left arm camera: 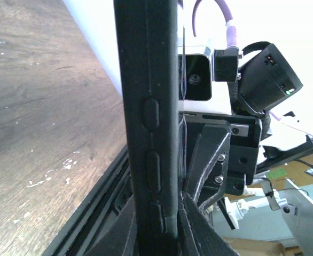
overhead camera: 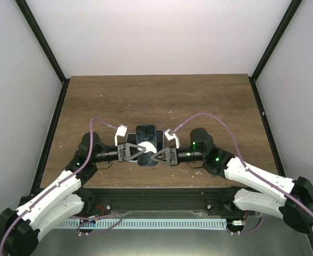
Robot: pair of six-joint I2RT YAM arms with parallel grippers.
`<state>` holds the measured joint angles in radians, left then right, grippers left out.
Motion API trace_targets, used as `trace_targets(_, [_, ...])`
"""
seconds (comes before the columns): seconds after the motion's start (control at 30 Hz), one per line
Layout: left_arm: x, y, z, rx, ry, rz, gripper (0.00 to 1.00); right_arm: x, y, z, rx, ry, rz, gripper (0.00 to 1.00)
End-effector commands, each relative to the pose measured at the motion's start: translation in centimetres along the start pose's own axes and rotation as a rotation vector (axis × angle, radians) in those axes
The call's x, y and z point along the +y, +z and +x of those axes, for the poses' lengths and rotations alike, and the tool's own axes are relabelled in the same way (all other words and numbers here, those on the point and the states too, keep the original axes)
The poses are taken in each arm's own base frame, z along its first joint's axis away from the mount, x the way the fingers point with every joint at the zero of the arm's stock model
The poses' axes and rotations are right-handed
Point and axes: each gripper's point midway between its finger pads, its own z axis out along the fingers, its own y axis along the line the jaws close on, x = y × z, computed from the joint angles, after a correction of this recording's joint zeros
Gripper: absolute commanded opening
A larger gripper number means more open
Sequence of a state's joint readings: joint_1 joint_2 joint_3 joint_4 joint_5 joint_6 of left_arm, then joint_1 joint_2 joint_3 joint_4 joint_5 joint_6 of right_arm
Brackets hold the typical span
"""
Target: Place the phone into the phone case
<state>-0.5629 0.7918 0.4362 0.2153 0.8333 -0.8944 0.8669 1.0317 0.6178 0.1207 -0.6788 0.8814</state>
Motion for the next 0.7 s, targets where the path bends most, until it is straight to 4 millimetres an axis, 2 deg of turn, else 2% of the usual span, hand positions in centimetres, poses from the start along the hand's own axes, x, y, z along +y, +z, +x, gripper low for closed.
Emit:
trace_targets(0.0, [-0.1,-0.5,-2.8,-0.128,0.118,-0.064,0.0,1.9,-0.2,0.1,0.011,-0.004,-0.064,0.01])
trace_targets(0.23, [0.5,-0.8,-2.5,-0.127,0.121,-0.103,0.02,1.6,-0.2,-0.6,-0.028,-0.009,-0.039,0.01])
trace_targets(0.33, [0.3,-0.9,-2.5,-0.129,0.11,-0.102,0.18,1.4,-0.3,-1.2,-0.05,-0.039,-0.014,0.01])
trace_targets(0.47, [0.7,-1.2,-2.4,-0.122,0.094,-0.145,0.51,0.0,-0.7,-2.4,-0.086,-0.084,0.106,0.01])
trace_targets(0.63, [2.0,-1.5,-2.2,-0.11,0.082,-0.226,0.71,-2.6,-2.4,-4.0,-0.125,-0.084,0.201,0.01])
trace_targets(0.67, [2.2,-1.5,-2.0,-0.101,0.082,-0.235,0.79,-3.4,-2.9,-4.3,-0.132,-0.077,0.217,0.01])
